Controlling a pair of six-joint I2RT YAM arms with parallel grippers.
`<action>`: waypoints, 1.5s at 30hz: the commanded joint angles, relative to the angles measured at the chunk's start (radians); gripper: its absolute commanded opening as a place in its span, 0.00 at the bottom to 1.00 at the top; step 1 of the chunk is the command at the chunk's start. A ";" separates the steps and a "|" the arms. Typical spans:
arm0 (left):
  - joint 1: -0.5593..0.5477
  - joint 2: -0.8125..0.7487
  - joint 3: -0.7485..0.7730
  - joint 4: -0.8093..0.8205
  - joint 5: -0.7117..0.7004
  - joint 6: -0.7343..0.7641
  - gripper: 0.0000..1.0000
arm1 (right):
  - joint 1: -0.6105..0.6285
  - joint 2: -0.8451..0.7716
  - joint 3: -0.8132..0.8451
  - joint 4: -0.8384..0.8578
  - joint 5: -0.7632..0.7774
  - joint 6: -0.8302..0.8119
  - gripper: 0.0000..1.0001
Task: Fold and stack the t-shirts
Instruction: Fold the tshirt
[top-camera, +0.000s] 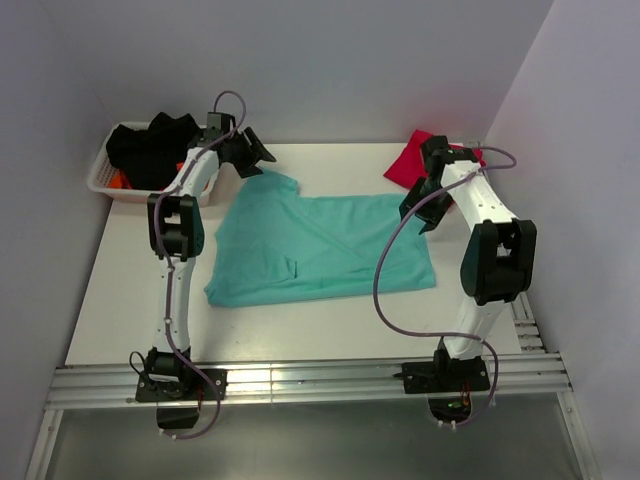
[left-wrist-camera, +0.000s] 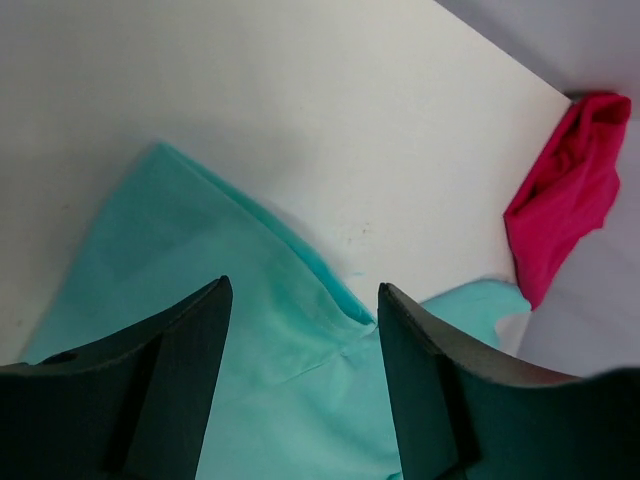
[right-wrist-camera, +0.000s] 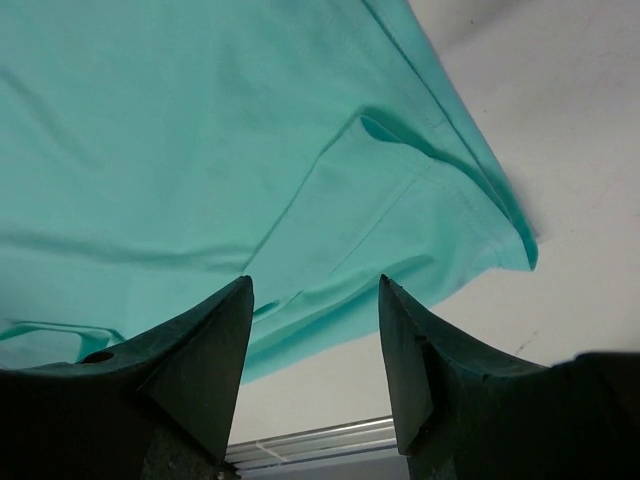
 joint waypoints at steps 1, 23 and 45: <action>0.063 0.065 0.081 0.087 0.122 -0.068 0.66 | -0.006 0.024 0.107 -0.066 0.055 0.025 0.60; 0.186 0.119 0.219 -0.089 -0.239 0.081 0.64 | -0.003 0.100 0.121 -0.103 0.042 -0.026 0.58; 0.078 0.149 0.061 -0.145 -0.299 0.135 0.41 | -0.038 0.073 0.006 -0.049 0.025 -0.081 0.58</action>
